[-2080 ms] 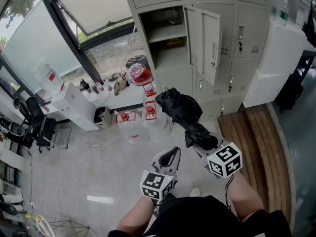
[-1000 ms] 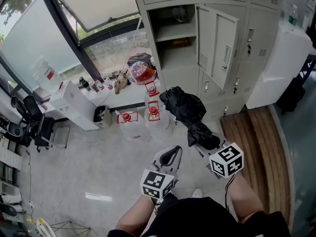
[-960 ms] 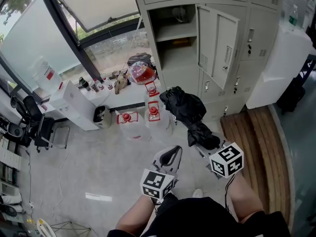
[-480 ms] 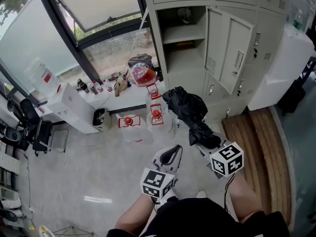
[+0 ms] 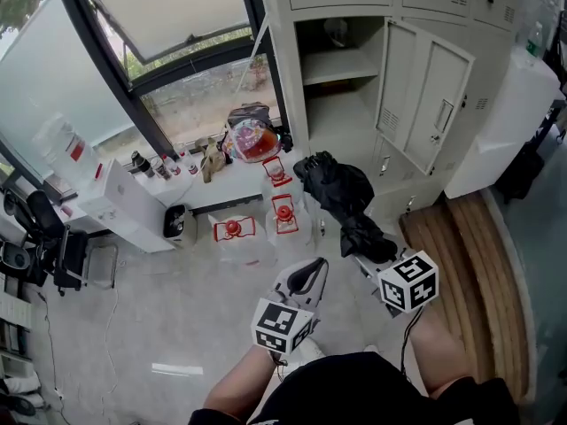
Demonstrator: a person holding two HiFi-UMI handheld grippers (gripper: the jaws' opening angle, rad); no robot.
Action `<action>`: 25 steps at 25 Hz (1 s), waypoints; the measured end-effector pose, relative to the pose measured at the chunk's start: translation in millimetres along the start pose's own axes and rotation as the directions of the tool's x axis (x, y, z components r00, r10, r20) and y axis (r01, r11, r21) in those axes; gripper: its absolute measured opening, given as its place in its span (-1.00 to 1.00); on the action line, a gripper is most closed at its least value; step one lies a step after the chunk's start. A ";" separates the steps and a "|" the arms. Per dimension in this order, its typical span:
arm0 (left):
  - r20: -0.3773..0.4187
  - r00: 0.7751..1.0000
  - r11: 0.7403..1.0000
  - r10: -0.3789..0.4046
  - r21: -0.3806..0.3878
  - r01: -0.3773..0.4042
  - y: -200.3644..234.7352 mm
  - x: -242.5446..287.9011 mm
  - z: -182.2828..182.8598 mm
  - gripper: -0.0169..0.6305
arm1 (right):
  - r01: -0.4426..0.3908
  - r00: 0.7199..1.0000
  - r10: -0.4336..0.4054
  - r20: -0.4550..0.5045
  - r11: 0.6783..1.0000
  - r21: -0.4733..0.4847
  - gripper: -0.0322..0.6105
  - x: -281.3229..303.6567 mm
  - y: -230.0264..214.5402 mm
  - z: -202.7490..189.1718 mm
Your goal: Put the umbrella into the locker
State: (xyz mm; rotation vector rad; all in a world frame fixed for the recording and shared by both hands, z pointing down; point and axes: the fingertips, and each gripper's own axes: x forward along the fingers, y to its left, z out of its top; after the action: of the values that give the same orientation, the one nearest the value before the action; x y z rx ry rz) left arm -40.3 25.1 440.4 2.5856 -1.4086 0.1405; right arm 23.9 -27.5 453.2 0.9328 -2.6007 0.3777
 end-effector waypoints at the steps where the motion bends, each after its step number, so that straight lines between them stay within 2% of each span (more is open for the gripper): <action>1: -0.002 1.000 1.000 -0.007 0.001 0.007 5.5 -1.1 -0.6 -0.89 | 0.006 1.000 -0.006 0.001 1.000 0.003 -0.19 4.9 1.9 1.4; 9: -0.011 0.998 0.998 -0.055 0.007 0.055 39.0 -10.4 -5.4 -0.89 | 0.056 0.998 -0.055 -0.010 0.998 0.031 -0.19 35.6 14.8 3.2; 14: -0.004 0.997 0.997 -0.078 0.003 0.078 44.2 -8.7 -3.9 -0.89 | 0.083 0.996 -0.082 -0.025 0.996 0.037 -0.19 41.5 12.1 2.3; 25: -0.007 0.995 0.995 -0.104 -0.001 0.104 45.4 37.1 3.0 -0.89 | 0.116 0.993 -0.114 -0.040 0.992 0.047 -0.19 50.2 -34.1 9.5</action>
State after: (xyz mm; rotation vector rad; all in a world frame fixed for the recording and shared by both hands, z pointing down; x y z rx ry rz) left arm -58.4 -30.0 449.5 2.6487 -1.2678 0.1334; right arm 7.6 -84.3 469.7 1.0764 -2.5007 0.4261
